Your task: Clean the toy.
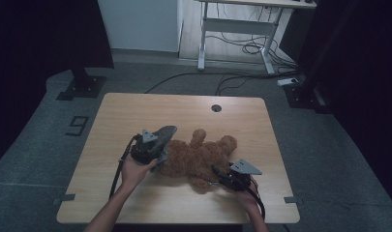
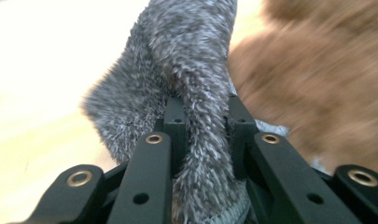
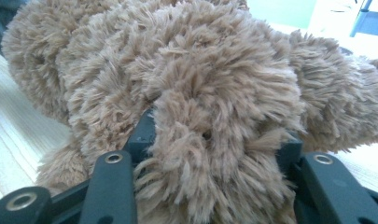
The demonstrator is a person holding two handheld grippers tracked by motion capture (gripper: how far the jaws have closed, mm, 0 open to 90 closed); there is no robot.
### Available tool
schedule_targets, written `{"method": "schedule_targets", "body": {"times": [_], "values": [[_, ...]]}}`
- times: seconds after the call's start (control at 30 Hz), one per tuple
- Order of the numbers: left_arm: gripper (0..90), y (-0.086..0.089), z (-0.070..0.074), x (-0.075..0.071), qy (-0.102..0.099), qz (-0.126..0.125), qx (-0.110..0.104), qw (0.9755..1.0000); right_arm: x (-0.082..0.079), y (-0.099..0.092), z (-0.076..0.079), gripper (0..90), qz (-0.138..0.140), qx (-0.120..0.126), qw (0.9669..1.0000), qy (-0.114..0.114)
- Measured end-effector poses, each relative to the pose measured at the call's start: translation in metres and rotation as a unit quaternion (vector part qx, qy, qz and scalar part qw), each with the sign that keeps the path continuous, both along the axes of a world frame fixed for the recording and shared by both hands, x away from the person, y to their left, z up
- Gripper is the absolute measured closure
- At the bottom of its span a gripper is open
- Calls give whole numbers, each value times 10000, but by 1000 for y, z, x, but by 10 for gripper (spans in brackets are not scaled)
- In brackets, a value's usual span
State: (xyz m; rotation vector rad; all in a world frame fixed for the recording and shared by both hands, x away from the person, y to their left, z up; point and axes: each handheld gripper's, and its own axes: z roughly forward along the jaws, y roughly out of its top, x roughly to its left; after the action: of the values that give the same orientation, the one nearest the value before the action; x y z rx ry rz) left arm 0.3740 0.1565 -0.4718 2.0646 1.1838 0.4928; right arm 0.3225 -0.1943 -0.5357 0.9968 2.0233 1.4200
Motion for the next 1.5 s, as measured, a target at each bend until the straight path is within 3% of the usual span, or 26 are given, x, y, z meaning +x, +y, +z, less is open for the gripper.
{"method": "schedule_targets", "body": {"times": [0.1, 0.2, 0.37, 0.43, 0.5, 0.57, 0.73, 0.8, 0.9, 1.07, 1.23, 1.4, 1.5], "values": [[754, 14, -10, 1, 231, 38, -224, 9995, 0, -1, -1, 499, 12, 44, 10000, 7], [753, 11, 3, -2, -13, 4, -370, 9993, 1, -1, -1, 499, 6, 57, 10000, 13], [751, -20, 46, -3, -519, -351, -449, 9970, 0, -1, -1, 499, 1, 58, 10000, 6], [750, -39, 56, -1, -582, -481, -406, 9963, 0, -1, -1, 499, 6, 44, 10000, -10], [748, -56, 59, 4, -518, -595, -370, 9962, 0, -1, 0, 499, 14, 26, 10000, -6], [740, -69, 55, 9, -374, -652, -380, 9965, 0, -1, -1, 499, 18, 28, 10000, -18], [753, -90, 23, 19, 158, -784, -331, 9963, 0, -2, -1, 496, 56, 47, 10000, -21], [761, -88, 11, 15, 48, -777, -457, 9959, -1, -1, -1, 488, 70, 30, 10000, -16], [769, -83, 7, 7, -40, -793, -612, 9950, -2, -1, 0, 440, 77, 100, 9999, 20], [778, -79, 2, -10, -242, -905, -568, 9940, -6, -5, 8, 294, 160, 106, 9996, 227], [778, -76, -2, -25, -485, -919, -607, 9927, -10, -13, 19, 246, 304, 309, 9984, 359], [779, -74, -5, -34, -573, -950, -708, 9913, -5, -14, 37, 223, 335, 482, 9976, 363], [780, -72, -6, -42, -605, -992, -755, 9903, 3, -7, 42, 201, 337, 376, 9974, 521]]}}
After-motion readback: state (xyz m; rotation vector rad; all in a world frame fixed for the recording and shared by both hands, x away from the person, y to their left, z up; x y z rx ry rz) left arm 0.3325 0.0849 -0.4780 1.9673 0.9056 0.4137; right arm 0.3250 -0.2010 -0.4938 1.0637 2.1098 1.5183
